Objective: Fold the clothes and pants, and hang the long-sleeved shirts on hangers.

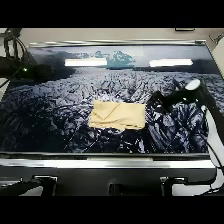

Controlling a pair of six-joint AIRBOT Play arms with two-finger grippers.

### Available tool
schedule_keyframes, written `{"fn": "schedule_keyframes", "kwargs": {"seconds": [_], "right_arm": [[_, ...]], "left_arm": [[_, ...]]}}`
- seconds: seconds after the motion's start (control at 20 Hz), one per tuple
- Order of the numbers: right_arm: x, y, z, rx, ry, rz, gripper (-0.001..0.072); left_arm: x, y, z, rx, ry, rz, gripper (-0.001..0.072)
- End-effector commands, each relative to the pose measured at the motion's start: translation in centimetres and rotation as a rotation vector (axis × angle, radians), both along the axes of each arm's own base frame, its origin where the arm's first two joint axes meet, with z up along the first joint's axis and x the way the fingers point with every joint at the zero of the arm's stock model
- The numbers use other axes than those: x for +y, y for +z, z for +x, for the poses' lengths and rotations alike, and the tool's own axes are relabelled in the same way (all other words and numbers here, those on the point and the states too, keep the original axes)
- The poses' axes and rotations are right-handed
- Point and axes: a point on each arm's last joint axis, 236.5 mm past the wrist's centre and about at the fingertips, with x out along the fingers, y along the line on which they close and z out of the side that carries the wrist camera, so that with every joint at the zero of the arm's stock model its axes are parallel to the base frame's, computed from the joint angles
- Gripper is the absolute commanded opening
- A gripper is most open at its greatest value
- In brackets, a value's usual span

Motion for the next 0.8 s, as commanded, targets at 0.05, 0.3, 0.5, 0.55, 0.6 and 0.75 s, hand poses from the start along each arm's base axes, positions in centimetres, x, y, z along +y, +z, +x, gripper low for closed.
{"fn": "schedule_keyframes", "kwargs": {"seconds": [0.05, 0.3, 0.5, 0.55, 0.6, 0.75], "right_arm": [[1.2, -4.3, -2.7, 0.028, 0.018, 0.147, 0.0669], [5.7, -5.1, -1.6, -0.023, 0.062, 0.292, 0.0607], [7.1, -4.0, -0.8, -0.053, 0.093, 0.305, 0.0045], [7.4, -2.4, -0.6, -0.076, 0.14, 0.319, 0.0044], [7.4, -0.4, 0.0, -0.11, 0.186, 0.322, 0.0044], [6.1, 7.7, 3.8, -0.243, 0.233, 0.231, 0.0044]], "left_arm": [[-0.1, 0.0, 0.0, 0.003, 0.007, -0.008, 0.0026], [-0.1, 0.0, 0.0, 0.004, 0.009, -0.009, 0.0026], [-0.1, 0.0, 0.0, 0.004, 0.008, -0.009, 0.0026], [-0.1, 0.0, 0.0, 0.003, 0.008, -0.009, 0.0026], [-0.1, 0.0, 0.0, 0.005, 0.008, -0.009, 0.0027], [-0.1, -0.2, 0.1, 0.009, 0.008, -0.008, 0.0027]]}}
